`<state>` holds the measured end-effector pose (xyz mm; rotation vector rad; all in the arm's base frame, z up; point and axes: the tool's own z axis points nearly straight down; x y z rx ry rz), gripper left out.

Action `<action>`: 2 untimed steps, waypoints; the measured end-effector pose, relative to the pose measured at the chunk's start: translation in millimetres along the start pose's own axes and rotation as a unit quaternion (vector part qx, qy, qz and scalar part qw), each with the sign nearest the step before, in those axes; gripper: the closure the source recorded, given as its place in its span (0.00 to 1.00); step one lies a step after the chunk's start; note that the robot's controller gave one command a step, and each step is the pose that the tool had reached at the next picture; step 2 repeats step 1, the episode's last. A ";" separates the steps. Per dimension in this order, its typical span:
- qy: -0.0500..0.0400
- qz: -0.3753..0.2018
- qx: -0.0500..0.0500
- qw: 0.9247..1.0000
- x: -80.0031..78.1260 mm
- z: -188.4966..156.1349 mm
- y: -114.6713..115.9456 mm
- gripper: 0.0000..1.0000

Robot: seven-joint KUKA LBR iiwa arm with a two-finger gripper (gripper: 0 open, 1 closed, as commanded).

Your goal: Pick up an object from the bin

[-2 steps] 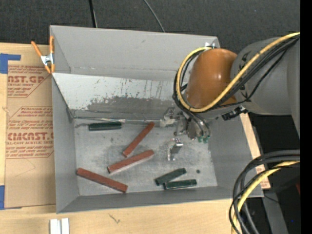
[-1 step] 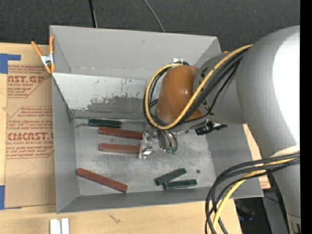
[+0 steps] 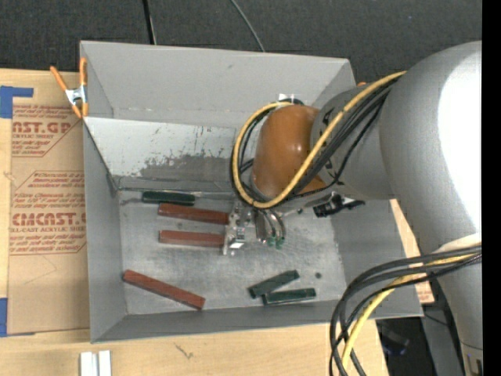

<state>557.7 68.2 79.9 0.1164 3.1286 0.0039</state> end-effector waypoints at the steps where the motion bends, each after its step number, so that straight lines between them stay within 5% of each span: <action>1: 0.006 -0.008 0.001 1.000 -6.1 -203.9 4.3 1.00; 2: 0.006 -0.008 0.001 1.000 -6.1 -203.9 4.3 1.00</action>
Offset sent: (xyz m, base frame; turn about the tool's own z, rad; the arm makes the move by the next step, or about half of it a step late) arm 0.0000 0.0000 0.0000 0.0000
